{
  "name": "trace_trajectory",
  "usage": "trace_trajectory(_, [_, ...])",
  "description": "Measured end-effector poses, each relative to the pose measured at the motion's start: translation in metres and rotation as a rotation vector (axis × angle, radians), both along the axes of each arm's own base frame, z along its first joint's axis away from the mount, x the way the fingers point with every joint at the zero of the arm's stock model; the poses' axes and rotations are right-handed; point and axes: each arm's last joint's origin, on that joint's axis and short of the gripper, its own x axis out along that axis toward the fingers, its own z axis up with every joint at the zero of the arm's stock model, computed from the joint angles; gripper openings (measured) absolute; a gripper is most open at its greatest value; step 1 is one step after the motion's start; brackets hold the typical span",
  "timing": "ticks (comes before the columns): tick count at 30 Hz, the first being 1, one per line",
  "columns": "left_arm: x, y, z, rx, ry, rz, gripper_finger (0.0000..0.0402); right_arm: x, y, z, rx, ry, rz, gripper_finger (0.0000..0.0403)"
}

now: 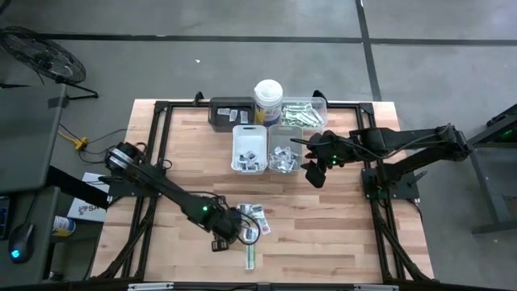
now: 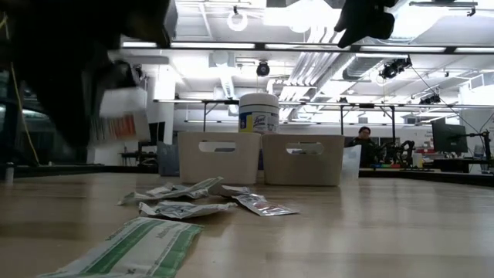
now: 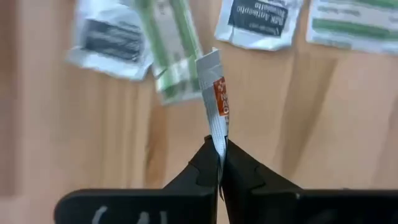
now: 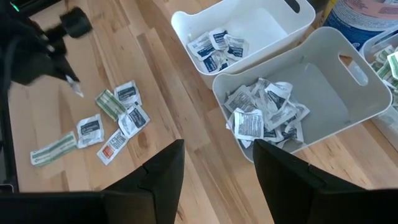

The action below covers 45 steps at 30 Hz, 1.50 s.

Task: Pick & Place First Aid Supplies
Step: Put the ointment into the black transparent bin

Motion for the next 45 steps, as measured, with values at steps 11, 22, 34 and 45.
trace_trajectory(11, [-0.016, 0.021, 0.079, 0.121, -0.09, -0.034, 0.0001, 0.001, 0.0, 0.0, 0.003, -0.008, -0.004, 0.0185])
trace_trajectory(22, [-0.022, 0.105, 0.119, 0.227, -0.084, -0.093, 0.0001, 0.001, -0.001, 0.001, -0.004, -0.013, -0.039, 0.0185])
trace_trajectory(34, [-0.027, 0.246, 0.12, 0.398, 0.058, -0.154, 0.0001, 0.0, -0.003, 0.001, 0.009, -0.033, -0.148, 0.0185])
trace_trajectory(45, [-0.043, 0.357, 0.098, 0.504, 0.128, -0.222, 0.0001, 0.0, -0.006, 0.002, -0.009, -0.067, -0.286, 0.0185])
